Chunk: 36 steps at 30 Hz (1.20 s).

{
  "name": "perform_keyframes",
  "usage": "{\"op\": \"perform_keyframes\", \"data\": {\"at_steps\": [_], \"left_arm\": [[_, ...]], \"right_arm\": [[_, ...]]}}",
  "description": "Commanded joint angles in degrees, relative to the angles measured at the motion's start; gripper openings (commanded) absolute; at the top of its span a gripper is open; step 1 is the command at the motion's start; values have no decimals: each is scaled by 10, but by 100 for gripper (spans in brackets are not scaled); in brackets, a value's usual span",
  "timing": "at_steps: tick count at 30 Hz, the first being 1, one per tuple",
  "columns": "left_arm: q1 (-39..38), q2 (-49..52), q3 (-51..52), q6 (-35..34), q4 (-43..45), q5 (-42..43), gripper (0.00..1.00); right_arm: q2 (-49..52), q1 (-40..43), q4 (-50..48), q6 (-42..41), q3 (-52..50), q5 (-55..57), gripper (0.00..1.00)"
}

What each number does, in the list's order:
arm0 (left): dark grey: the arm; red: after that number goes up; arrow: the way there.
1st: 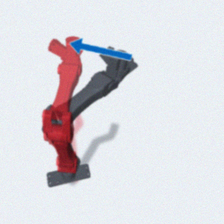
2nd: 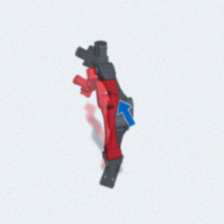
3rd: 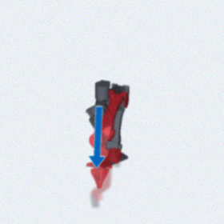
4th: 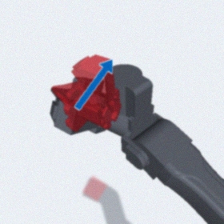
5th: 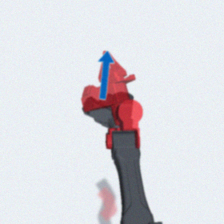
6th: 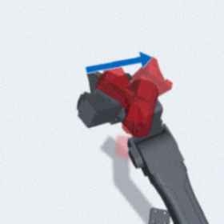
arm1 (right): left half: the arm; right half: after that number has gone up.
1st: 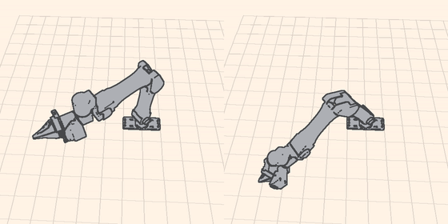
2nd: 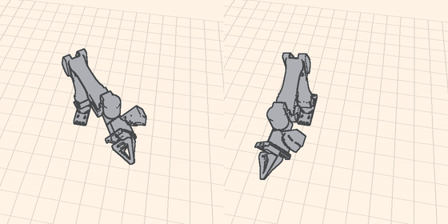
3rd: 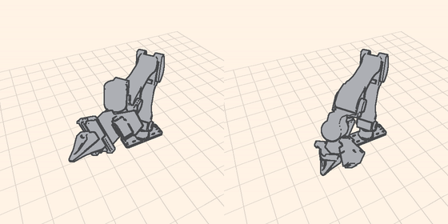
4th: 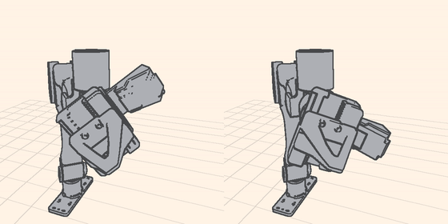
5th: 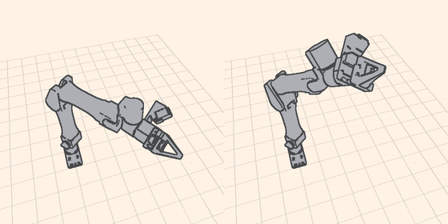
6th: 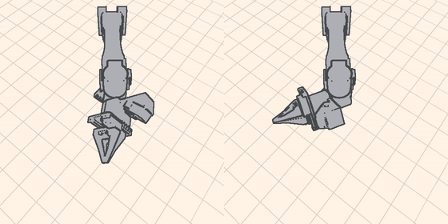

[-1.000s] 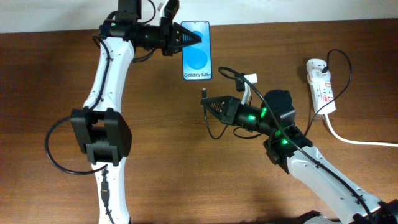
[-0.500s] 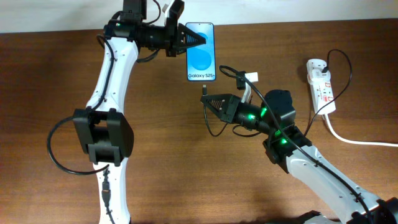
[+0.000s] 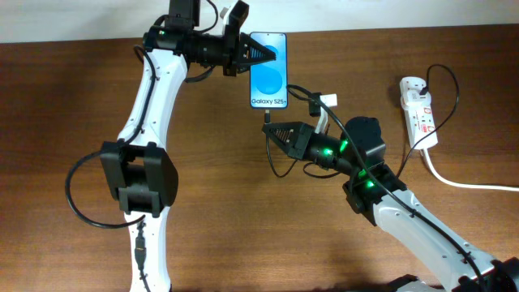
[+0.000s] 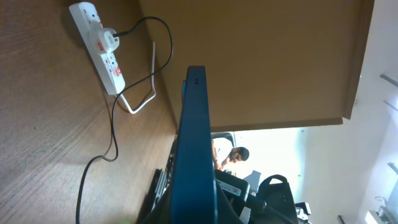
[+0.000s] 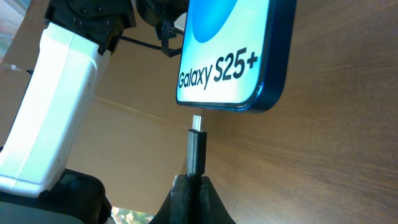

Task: Plug charger to phone and switch on socket
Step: 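Raise the plug under the phone and push it into the port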

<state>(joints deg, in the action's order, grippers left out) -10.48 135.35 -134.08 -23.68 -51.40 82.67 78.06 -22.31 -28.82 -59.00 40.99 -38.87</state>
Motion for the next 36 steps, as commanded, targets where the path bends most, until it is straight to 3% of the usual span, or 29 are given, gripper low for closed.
{"op": "perform_keyframes", "data": {"at_steps": [1,36], "left_arm": [[0,-12,-5,-7,-1,22,0],[-19,-12,-5,-7,0,33,0]], "right_arm": [[3,-5,-3,0,-2,9,4],[3,14,-2,-1,-2,23,4]]}}
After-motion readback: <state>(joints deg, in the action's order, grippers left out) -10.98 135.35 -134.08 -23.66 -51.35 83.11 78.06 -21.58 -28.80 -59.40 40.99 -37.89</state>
